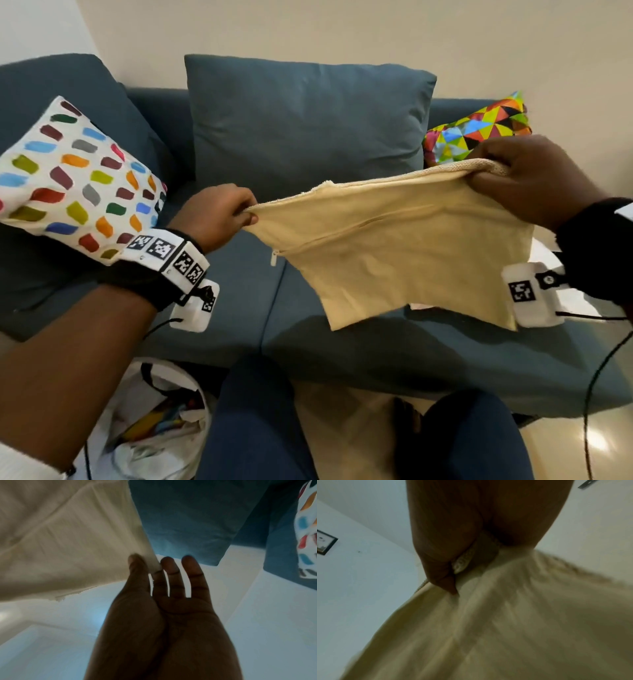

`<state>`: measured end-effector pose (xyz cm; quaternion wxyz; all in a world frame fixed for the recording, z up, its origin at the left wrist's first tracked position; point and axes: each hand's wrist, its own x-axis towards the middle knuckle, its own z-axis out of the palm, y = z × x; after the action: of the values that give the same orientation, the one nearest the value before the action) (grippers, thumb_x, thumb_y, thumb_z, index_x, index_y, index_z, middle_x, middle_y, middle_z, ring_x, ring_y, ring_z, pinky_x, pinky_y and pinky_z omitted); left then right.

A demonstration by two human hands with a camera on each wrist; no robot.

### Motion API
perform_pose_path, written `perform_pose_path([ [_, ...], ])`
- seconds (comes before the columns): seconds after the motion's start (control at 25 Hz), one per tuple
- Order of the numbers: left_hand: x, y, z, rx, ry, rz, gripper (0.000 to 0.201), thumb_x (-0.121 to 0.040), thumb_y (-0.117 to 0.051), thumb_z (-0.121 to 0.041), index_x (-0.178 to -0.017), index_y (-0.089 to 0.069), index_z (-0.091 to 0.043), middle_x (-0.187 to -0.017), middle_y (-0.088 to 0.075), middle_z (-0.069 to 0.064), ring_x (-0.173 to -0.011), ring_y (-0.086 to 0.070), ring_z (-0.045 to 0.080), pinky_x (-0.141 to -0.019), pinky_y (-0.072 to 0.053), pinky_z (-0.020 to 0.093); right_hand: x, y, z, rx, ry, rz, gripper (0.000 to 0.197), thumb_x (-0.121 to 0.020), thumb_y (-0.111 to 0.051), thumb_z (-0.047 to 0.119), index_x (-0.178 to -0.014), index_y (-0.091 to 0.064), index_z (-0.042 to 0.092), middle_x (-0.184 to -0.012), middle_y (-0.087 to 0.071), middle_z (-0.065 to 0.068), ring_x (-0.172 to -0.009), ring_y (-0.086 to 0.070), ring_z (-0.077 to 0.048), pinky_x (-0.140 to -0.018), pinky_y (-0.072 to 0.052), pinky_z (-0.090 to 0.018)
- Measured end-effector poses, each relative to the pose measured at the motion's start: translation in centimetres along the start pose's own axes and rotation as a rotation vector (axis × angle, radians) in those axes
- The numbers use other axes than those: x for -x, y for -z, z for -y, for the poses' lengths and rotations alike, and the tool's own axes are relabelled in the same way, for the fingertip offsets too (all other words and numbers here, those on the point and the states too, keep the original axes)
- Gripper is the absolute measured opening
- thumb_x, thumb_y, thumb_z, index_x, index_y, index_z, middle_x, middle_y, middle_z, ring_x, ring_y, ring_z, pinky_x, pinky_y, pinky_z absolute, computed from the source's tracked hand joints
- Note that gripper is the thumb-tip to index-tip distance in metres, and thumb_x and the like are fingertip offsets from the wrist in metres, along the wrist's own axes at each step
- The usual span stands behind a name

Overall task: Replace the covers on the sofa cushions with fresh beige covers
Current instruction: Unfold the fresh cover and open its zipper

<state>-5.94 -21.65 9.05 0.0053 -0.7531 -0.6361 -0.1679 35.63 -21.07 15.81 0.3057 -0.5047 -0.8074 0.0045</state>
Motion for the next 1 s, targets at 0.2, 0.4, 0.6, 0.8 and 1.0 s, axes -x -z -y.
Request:
perform_pose_path([
  [0.2,0.2,0.8,1.4,0.226,0.273,-0.152,0.012,-0.100,-0.052,-0.031,-0.100,-0.055,-0.019,-0.080,-0.066,0.006,-0.061,-0.067,0.025,-0.057,-0.051,0.035,1.1,-1.3,-0.8,0.012,-0.049,0.052,0.009,-0.089,-0.067,0.014,-0.096,-0.072,0.012,-0.084,-0.067,-0.009,-0.079,-0.059,-0.030,-0.069,-0.046,-0.038],
  [0.4,-1.9,3.2,1.3,0.851,0.417,-0.164,0.023,-0.102,-0.054,-0.022,-0.115,-0.052,-0.002,-0.093,-0.067,0.028,-0.060,-0.073,0.025,-0.055,-0.062,0.035,-0.6,-2.8,-1.2,-0.035,-0.091,-0.095,0.008,-0.088,-0.068,0.015,-0.094,-0.069,0.010,-0.081,-0.065,-0.008,-0.074,-0.057,-0.029,-0.062,-0.038,-0.032],
  [0.6,-3.7,5.1,2.0,0.758,0.288,-0.206,0.026,-0.100,-0.057,-0.029,-0.105,-0.061,-0.004,-0.068,-0.062,0.013,-0.040,-0.056,0.009,-0.035,-0.044,0.019,-3.5,-2.7,-3.3,-0.167,-0.130,-0.159,0.015,-0.090,-0.067,0.019,-0.087,-0.073,0.005,-0.076,-0.064,-0.023,-0.069,-0.056,-0.036,-0.066,-0.050,-0.048],
  [0.8,-7.6,-3.9,1.8,0.875,0.330,-0.191,0.020,-0.100,-0.058,-0.025,-0.102,-0.057,-0.006,-0.075,-0.059,0.006,-0.054,-0.058,0.004,-0.039,-0.045,0.018,-9.1,-6.9,-7.8,0.017,-0.294,-0.043,0.033,-0.081,-0.065,0.037,-0.101,-0.075,0.012,-0.095,-0.070,-0.023,-0.091,-0.064,-0.042,-0.081,-0.054,-0.054],
  [1.0,-7.7,-19.3,0.9,1.106,0.567,0.031,0.018,-0.096,-0.063,-0.013,-0.109,-0.051,-0.019,-0.108,-0.063,0.009,-0.092,-0.065,0.028,-0.061,-0.061,0.044,-7.9,-18.4,-9.8,0.174,-0.446,0.050,0.050,-0.078,-0.062,0.036,-0.126,-0.063,0.022,-0.134,-0.057,-0.014,-0.117,-0.057,-0.041,-0.095,-0.046,-0.052],
])
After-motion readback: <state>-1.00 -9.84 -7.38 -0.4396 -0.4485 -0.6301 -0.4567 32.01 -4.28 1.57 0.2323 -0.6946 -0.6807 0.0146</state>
